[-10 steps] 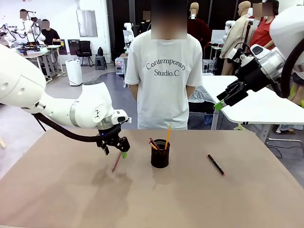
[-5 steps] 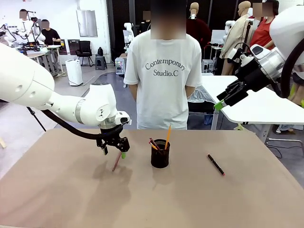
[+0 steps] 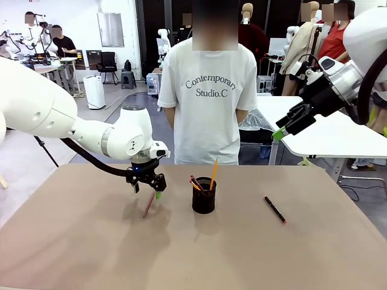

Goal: Place the pens into the pen holder.
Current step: Pick up a writing instrument from the table and place it into the Pen holder.

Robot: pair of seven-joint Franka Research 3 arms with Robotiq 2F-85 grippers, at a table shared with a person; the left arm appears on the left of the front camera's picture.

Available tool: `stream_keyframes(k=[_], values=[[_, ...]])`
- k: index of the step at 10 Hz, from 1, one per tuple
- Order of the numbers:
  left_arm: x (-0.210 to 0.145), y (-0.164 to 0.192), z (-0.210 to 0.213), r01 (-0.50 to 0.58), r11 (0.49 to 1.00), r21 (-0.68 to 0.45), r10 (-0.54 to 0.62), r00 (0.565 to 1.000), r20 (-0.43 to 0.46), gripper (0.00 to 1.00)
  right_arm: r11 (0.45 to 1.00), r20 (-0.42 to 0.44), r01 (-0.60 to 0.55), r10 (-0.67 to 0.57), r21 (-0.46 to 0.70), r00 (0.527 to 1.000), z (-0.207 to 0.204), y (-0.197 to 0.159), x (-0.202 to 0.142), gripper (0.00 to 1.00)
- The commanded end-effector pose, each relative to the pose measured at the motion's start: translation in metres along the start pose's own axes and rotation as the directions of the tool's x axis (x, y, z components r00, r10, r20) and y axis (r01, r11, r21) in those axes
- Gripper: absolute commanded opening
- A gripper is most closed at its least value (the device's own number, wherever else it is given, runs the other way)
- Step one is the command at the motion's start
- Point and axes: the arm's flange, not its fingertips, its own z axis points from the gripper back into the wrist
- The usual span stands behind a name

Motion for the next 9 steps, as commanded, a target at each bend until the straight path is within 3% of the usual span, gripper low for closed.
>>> stream_keyframes(k=[1, 9], values=[[0.003, -0.002, -0.005, -0.032, 0.999, 0.036, 0.03, 0.998, 0.047, 1.0, 1.0, 0.005, 0.002, -0.002, 0.004, 1.0, 0.001, 0.0, 0.001, 1.0], [0.004, -0.005, -0.015, -0.016, 0.999, 0.032, 0.014, 0.999, 0.047, 1.0, 1.0, 0.005, 0.002, -0.002, 0.004, 1.0, 0.001, 0.0, 0.001, 1.0]])
